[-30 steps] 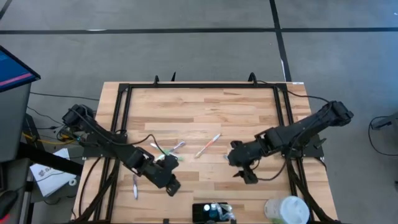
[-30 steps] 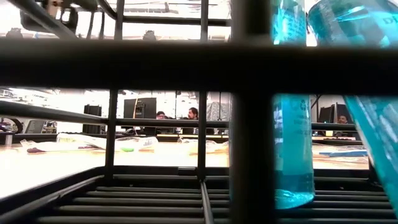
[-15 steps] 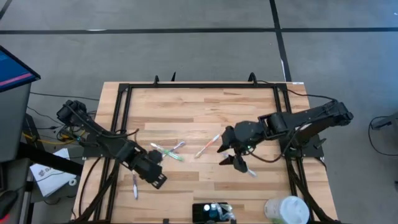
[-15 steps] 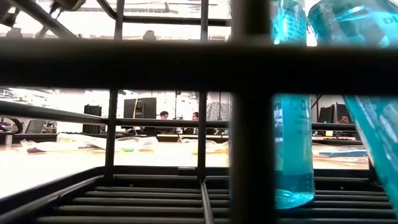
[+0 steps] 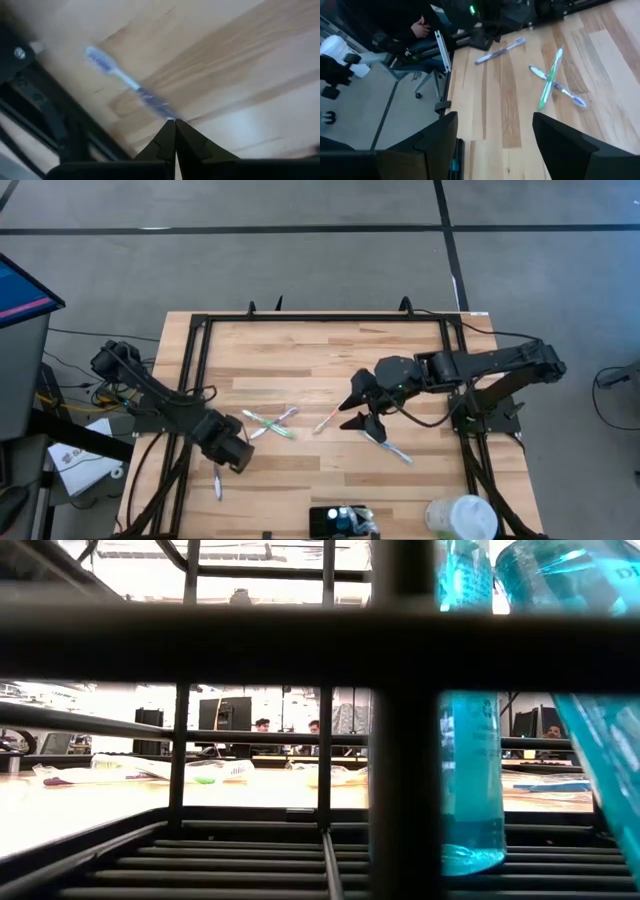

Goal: Pick & Place toothbrushing station
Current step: Put the bottom purple toothbrush into the black mesh organizer

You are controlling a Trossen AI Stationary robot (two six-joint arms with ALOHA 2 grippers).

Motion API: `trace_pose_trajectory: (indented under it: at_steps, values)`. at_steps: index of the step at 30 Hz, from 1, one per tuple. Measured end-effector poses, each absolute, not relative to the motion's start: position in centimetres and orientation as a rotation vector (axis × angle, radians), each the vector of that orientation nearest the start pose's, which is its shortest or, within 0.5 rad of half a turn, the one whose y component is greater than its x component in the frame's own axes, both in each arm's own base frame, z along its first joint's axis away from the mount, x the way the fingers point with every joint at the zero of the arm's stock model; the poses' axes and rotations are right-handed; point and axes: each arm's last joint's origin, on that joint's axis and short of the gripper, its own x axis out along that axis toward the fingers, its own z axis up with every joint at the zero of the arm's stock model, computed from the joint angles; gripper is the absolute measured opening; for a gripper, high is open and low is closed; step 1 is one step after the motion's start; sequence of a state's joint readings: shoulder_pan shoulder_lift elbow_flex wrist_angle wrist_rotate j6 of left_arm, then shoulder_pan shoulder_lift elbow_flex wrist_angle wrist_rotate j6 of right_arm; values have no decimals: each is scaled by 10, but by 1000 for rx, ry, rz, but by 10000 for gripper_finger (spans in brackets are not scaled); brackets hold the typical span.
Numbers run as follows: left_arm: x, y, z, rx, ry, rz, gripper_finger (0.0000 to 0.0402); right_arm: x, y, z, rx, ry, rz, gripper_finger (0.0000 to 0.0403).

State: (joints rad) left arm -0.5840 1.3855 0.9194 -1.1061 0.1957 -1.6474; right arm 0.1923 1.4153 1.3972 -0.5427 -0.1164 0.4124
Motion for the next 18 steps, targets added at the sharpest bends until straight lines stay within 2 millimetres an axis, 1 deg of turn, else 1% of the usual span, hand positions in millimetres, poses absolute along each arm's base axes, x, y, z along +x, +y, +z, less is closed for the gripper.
trace_pose_trajectory:
  at_steps: [3,5,11,14,18]
  values:
    - [166,-122,201,-921,1630,758,0,300,62,369,384,611,178,249]
    - [161,-120,202,-944,1606,706,0,300,62,369,384,615,178,249]
    - [135,-111,204,-950,1527,597,0,300,63,369,396,610,169,249]
    - [129,-110,199,-943,1504,569,1,300,63,369,397,609,165,249]
    - [126,-109,187,-914,1521,596,8,301,62,370,397,602,156,249]
